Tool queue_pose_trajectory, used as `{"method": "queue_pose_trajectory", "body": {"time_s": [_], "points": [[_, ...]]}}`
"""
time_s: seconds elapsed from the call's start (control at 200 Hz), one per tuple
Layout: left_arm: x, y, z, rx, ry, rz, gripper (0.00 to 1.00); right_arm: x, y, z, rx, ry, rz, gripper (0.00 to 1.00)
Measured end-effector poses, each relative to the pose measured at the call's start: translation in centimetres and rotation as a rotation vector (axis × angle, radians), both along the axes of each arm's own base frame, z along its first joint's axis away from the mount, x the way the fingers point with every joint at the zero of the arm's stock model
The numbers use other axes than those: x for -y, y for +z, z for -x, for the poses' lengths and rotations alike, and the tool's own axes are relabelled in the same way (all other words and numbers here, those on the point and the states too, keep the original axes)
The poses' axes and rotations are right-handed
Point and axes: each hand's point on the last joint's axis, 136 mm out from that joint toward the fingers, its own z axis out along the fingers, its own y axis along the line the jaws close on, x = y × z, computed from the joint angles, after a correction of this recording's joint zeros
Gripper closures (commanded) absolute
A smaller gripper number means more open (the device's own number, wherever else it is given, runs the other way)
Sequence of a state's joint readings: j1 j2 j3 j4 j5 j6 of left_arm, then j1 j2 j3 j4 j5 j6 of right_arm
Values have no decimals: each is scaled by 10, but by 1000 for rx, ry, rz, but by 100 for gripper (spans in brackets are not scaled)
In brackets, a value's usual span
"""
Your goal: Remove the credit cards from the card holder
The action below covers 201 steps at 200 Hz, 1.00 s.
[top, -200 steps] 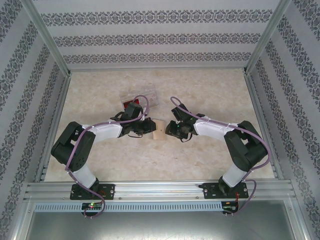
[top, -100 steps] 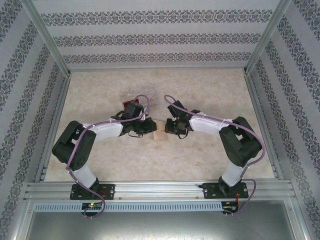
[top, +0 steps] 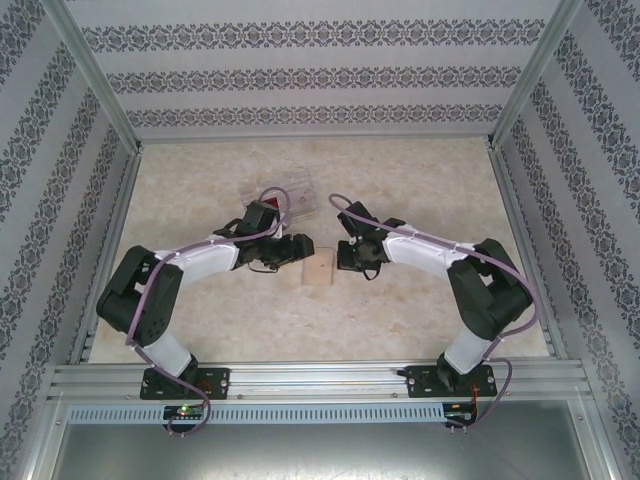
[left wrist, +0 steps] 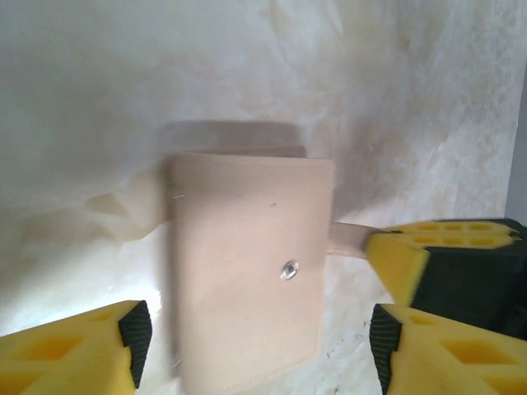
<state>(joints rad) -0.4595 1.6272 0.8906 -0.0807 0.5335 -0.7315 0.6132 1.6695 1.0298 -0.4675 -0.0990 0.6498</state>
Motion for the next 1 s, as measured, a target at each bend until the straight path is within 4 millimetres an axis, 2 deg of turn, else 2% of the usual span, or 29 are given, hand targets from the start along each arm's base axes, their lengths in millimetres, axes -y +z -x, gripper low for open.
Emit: {"method": "queue_pose_trajectory", "body": {"time_s": [0.11, 0.2, 0.355, 0.455, 0.649, 0.829, 1.004], "points": [[-21, 16, -3, 42, 30, -46, 10, -1, 29, 0, 57, 40, -23, 92], [-35, 27, -6, 77, 37, -104, 5, -9, 52, 0, 89, 77, -71, 92], [-57, 31, -5, 97, 53, -188, 0, -32, 71, 5, 110, 148, -125, 91], [-67, 31, -5, 97, 70, -220, 0, -42, 79, 7, 115, 173, -146, 91], [-71, 33, -5, 112, 77, -236, 1, -52, 83, 1, 118, 183, -161, 91], [-70, 33, -4, 112, 74, -236, 0, -53, 84, -1, 120, 182, -160, 91], [-65, 31, 1, 94, 50, -207, 0, -46, 81, -3, 115, 165, -140, 90]]}}
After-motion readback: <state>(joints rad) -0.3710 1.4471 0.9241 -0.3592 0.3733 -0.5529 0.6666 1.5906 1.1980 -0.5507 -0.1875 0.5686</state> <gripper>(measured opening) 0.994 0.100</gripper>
